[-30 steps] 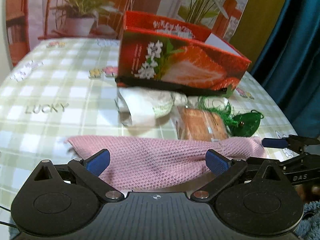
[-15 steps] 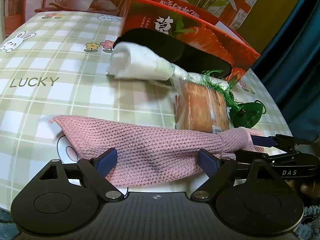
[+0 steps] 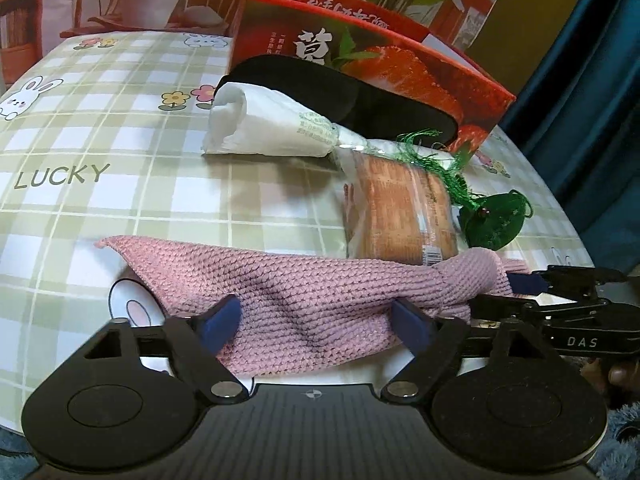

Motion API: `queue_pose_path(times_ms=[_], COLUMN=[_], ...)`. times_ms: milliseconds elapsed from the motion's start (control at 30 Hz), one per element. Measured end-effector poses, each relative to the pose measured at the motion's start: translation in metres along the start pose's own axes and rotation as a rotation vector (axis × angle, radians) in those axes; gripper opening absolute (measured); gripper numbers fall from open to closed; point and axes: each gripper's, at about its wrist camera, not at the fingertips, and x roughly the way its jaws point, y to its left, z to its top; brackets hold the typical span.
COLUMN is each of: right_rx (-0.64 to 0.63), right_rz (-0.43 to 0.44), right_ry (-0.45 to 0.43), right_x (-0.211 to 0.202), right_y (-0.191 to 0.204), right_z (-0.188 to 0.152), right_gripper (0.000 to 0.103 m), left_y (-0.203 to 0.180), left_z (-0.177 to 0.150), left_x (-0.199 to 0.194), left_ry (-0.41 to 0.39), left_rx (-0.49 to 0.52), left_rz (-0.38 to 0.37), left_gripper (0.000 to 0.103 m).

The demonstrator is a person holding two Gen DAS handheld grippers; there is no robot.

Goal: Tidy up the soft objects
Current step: 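Grasp the pink knit cloth with both tools and lift it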

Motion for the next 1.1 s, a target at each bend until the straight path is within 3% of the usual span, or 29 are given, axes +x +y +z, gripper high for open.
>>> queue_pose_path(times_ms=[133,367,533,733,1100], right_rx=[-0.018,-0.022,-0.016,-0.012,-0.046], right_rz=[0.027,0.06,0.098,0.125,0.138], right_ry=[-0.002,-0.069,-0.135,-0.198,-0.335], right_x=[-0.002,-0.015,-0.029,-0.043,-0.069], right_y=[0.005,0.006,0.004,0.002,-0.004], right_z=[-0.002,-0.006,-0.003,0.01,0.066], right_gripper=[0.033,0.024,0.02,0.018,0.018], left_y=[-0.002,-0.004,-0.01,-0.023,-0.04], left_z=[-0.001,-0.002,0.001,0.014,0.081], left_x=[-0.001,-0.008,-0.033,-0.052,-0.077], left_ry=[-0.003,-0.042,-0.165,-0.247,-0.377], left_rx=[0.007,0.012,0.051,0.113,0.17], left_rz=[-0.036,-0.069,-0.077,-0.068,-0.083], left_gripper=[0.05,0.03,0.029,0.028,0.028])
